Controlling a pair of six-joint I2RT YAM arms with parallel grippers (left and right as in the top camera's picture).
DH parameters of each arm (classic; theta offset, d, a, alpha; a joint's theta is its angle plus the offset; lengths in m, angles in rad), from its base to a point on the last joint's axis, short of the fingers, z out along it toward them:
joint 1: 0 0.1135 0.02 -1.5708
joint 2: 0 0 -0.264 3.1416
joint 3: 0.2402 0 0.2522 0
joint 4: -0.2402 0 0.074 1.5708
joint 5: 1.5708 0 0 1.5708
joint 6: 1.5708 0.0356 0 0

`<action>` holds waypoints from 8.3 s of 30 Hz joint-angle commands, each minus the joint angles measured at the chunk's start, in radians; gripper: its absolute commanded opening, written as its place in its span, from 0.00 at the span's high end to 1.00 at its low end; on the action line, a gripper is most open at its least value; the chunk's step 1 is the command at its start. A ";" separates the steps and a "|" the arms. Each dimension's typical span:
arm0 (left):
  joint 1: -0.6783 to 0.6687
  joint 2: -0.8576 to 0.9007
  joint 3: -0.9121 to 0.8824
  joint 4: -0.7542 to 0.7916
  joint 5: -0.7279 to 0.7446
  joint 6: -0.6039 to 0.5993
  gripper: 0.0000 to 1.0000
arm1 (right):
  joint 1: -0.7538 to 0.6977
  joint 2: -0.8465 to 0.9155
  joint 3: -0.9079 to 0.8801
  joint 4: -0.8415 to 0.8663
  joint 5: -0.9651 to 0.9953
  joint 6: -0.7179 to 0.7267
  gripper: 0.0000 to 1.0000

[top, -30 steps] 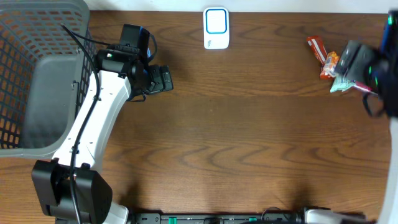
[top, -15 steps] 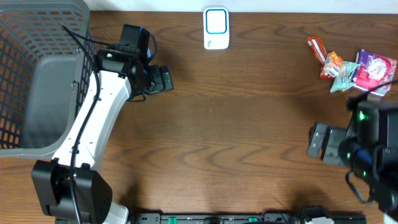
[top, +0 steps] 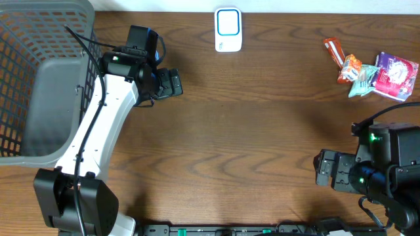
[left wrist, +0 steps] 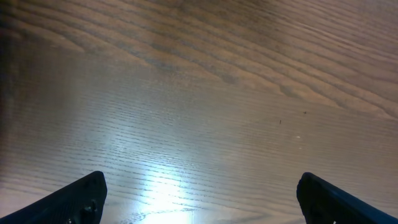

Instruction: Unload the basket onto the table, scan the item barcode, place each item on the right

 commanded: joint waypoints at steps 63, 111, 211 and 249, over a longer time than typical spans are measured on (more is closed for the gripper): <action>0.002 0.005 -0.006 -0.006 -0.009 0.017 0.02 | 0.007 -0.615 -0.541 0.580 -0.084 -0.258 0.01; 0.002 0.005 -0.006 -0.006 -0.009 0.017 0.02 | -0.127 -0.928 -1.183 1.360 -0.139 -0.315 0.01; 0.002 0.005 -0.006 -0.019 -0.019 0.025 0.02 | -0.145 -0.928 -1.430 1.558 -0.030 -0.251 0.01; 0.016 -1.359 -1.179 0.752 0.088 0.497 0.02 | -0.145 -0.928 -1.430 1.558 -0.030 -0.251 0.01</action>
